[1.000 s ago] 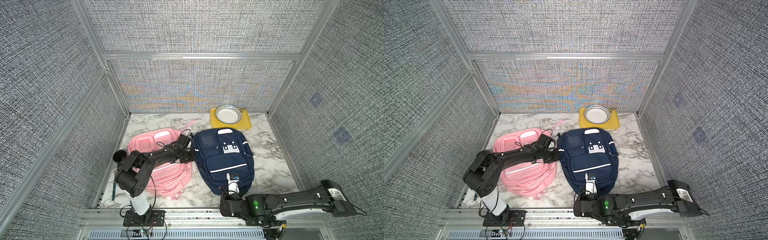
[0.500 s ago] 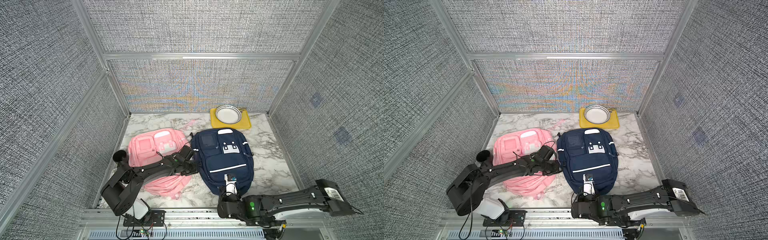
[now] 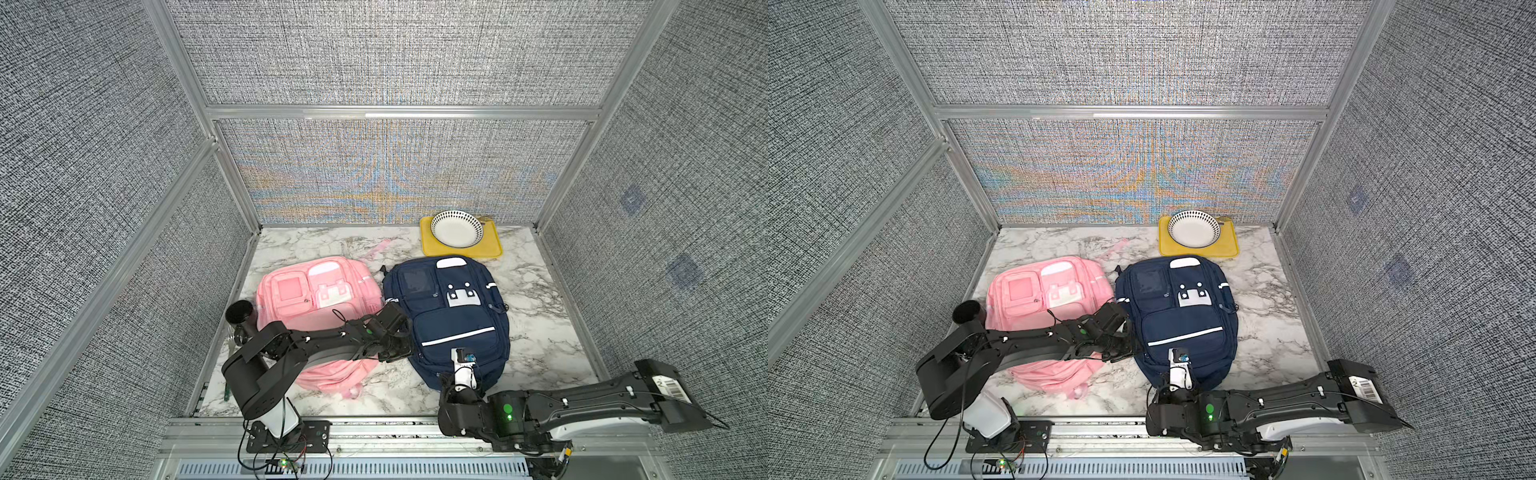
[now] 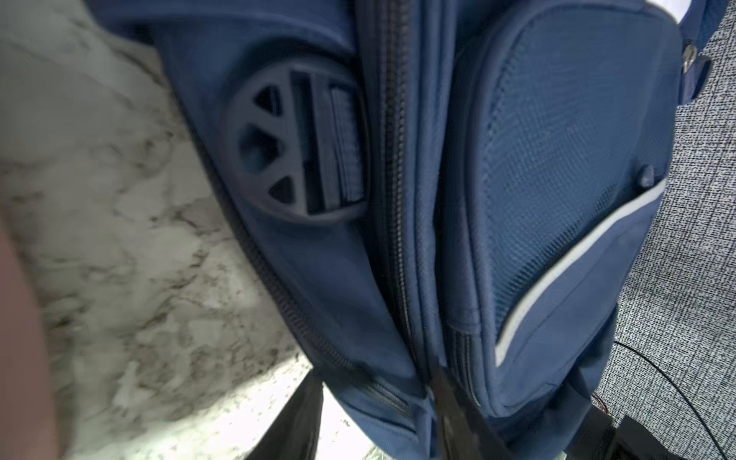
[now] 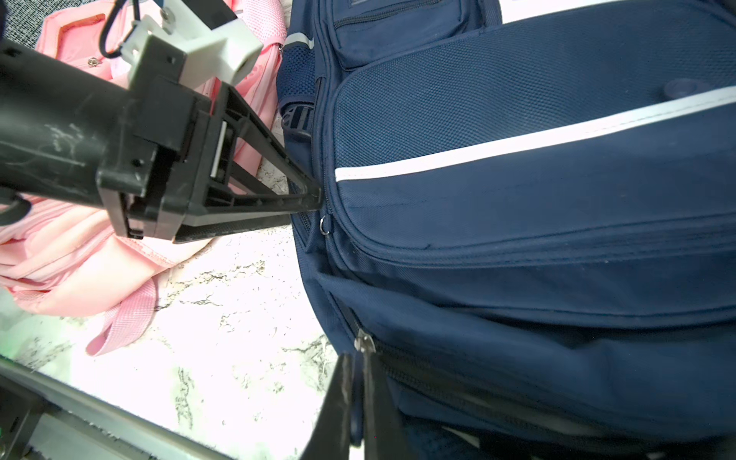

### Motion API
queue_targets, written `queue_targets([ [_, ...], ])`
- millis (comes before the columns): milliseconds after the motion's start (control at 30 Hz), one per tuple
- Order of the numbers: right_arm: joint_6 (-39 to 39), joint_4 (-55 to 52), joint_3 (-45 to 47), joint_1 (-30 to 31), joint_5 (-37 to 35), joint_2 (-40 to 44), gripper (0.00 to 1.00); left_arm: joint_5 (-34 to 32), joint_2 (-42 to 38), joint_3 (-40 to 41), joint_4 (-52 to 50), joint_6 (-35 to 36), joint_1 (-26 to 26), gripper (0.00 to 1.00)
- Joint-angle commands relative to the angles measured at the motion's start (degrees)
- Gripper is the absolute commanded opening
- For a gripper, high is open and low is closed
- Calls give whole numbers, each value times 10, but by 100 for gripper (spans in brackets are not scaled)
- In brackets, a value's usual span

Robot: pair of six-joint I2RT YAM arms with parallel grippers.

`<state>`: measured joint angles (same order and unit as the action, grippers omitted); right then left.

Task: Zip up the backpack
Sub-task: Zip the zipper on the backpack.

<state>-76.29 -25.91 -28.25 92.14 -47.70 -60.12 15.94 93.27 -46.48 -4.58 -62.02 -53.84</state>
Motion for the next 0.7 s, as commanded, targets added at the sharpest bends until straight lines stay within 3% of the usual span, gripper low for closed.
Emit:
queue_targets([
  [0, 2, 13, -4, 1, 0, -8, 0, -1, 3, -2, 38, -14, -5, 49],
  [233, -1, 4, -11, 1, -13, -15, 0, 0, -9, 18, 50, -33, -8, 49],
  [467, 23, 6, -20, 1, -36, 12, 0, -17, -65, 17, -14, -18, -8, 49],
  [667, 29, 7, -27, 1, -32, 4, 0, 5, -78, 13, -14, -26, -11, 47],
])
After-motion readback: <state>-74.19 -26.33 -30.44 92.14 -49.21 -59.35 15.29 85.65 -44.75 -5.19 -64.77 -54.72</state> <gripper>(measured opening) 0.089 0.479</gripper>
